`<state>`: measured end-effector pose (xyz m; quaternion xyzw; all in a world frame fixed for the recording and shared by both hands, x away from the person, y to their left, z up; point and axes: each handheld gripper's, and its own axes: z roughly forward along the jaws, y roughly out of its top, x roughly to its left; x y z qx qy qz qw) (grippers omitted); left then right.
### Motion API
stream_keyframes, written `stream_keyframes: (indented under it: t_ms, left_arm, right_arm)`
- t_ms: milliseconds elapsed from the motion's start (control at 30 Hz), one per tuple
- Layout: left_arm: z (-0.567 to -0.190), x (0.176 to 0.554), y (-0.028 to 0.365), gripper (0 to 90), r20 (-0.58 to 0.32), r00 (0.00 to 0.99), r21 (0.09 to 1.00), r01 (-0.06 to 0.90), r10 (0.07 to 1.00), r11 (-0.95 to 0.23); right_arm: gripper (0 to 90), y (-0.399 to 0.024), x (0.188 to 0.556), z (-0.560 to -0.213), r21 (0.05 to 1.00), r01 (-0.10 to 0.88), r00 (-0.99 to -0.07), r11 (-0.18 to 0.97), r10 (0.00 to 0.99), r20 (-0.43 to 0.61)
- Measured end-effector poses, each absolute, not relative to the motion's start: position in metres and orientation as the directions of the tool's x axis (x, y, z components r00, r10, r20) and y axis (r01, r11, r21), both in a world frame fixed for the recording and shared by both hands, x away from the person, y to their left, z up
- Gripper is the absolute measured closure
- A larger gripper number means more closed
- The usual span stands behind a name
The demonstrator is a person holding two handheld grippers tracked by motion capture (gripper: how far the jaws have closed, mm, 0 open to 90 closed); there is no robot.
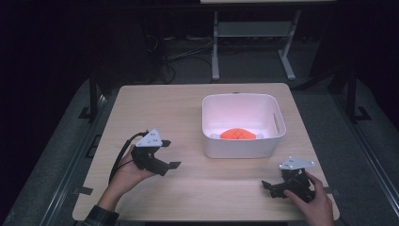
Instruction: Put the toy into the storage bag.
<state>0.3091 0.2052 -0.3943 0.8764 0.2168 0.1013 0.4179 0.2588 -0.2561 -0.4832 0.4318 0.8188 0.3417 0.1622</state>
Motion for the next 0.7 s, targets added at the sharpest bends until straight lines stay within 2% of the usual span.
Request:
stream_keyframes:
  t_ms: [400,467,700]
  left_arm:
    - [-0.428,0.282,0.225,12.7,0.011,0.839,0.764,0.344,0.543,-0.546]
    - [-0.440,0.278,0.232,12.6,-0.004,0.819,0.759,0.376,0.574,-0.532]
    - [-0.459,0.271,0.241,12.7,0.002,0.803,0.728,0.407,0.595,-0.552]
  right_arm:
    - [0.0,-0.256,0.259,-0.483,0.700,0.596,-0.575,0.394,0.818,0.029]
    - [0.0,-0.256,0.259,-0.483,0.700,0.596,-0.575,0.394,0.818,0.029]
    - [0.0,-0.256,0.259,-0.483,0.700,0.596,-0.575,0.394,0.818,0.030]
